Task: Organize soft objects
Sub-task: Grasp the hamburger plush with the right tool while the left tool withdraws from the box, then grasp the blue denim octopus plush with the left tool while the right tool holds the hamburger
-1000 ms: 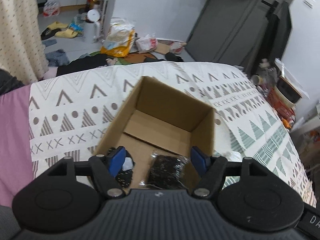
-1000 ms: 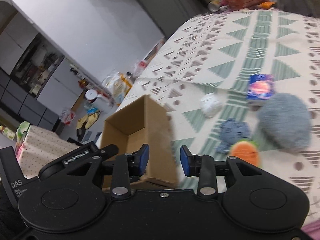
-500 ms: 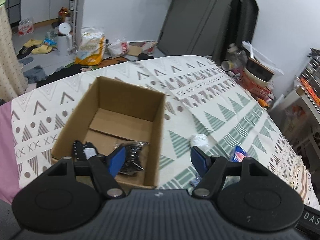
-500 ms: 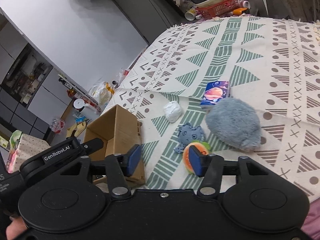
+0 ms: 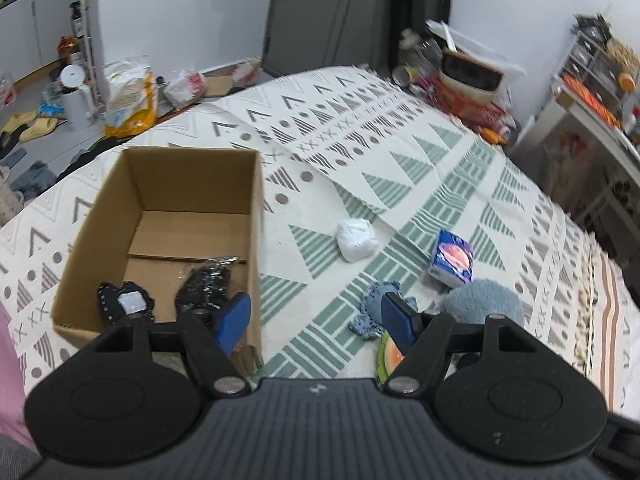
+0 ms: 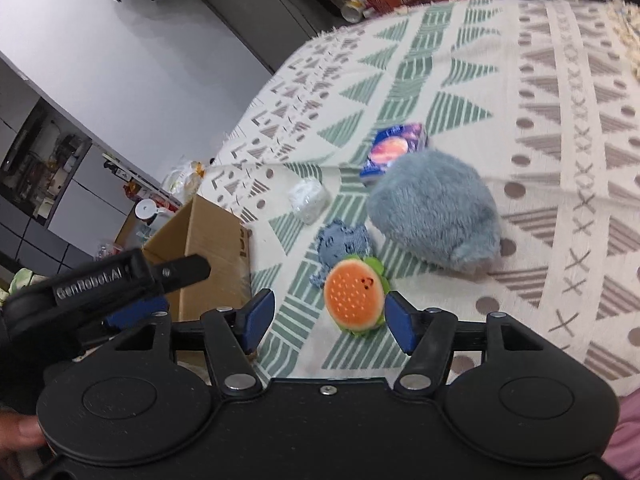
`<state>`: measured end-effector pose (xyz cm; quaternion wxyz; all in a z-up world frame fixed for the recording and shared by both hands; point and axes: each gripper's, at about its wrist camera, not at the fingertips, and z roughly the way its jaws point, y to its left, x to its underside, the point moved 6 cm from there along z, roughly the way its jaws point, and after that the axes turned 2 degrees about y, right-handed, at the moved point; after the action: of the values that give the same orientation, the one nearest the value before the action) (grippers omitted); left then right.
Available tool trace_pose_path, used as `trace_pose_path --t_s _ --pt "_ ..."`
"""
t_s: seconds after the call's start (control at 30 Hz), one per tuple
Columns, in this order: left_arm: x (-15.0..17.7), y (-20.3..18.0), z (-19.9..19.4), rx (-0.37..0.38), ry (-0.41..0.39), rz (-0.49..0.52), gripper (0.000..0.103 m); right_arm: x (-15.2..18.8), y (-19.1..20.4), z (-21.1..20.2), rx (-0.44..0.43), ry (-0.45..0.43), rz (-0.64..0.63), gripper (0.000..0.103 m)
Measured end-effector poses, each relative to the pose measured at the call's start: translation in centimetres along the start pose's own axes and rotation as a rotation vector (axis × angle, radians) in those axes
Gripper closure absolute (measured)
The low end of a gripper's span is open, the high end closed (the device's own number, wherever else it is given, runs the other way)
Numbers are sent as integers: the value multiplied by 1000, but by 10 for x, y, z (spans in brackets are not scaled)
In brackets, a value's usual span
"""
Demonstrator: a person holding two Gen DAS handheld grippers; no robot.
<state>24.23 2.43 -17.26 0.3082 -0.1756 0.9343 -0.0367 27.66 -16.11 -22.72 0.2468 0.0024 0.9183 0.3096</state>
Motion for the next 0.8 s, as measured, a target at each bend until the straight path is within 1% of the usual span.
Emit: trace_pose_path --t_s 0.13,0.23,0.37,0.43,0.5,0.57,0.6,0.63,0.7,0.8 --pt "-4 -9 12 14 46 34 33 4 -4 13 20 19 -12 42" --pt "-6 -16 23 27 69 66 33 5 -11 24 17 34 4 42" --pt "-5 -22 37 46 69 65 33 3 -18 36 32 43 6 43" --pt "-3 -27 44 72 75 65 33 2 -21 44 27 60 12 43" --pt "-1 -35 50 89 83 78 33 3 -23 52 28 76 15 43" --pt "3 -41 58 89 95 103 35 3 -24 60 29 93 16 44" --pt "4 -43 61 93 101 108 36 4 -25 63 19 101 24 47" --pt "6 -44 65 102 110 106 36 4 -26 67 9 113 35 54" --pt "7 -44 73 107 123 98 36 4 -28 72 11 124 27 64" --pt "6 -45 83 113 124 93 37 2 -31 72 8 118 25 74"
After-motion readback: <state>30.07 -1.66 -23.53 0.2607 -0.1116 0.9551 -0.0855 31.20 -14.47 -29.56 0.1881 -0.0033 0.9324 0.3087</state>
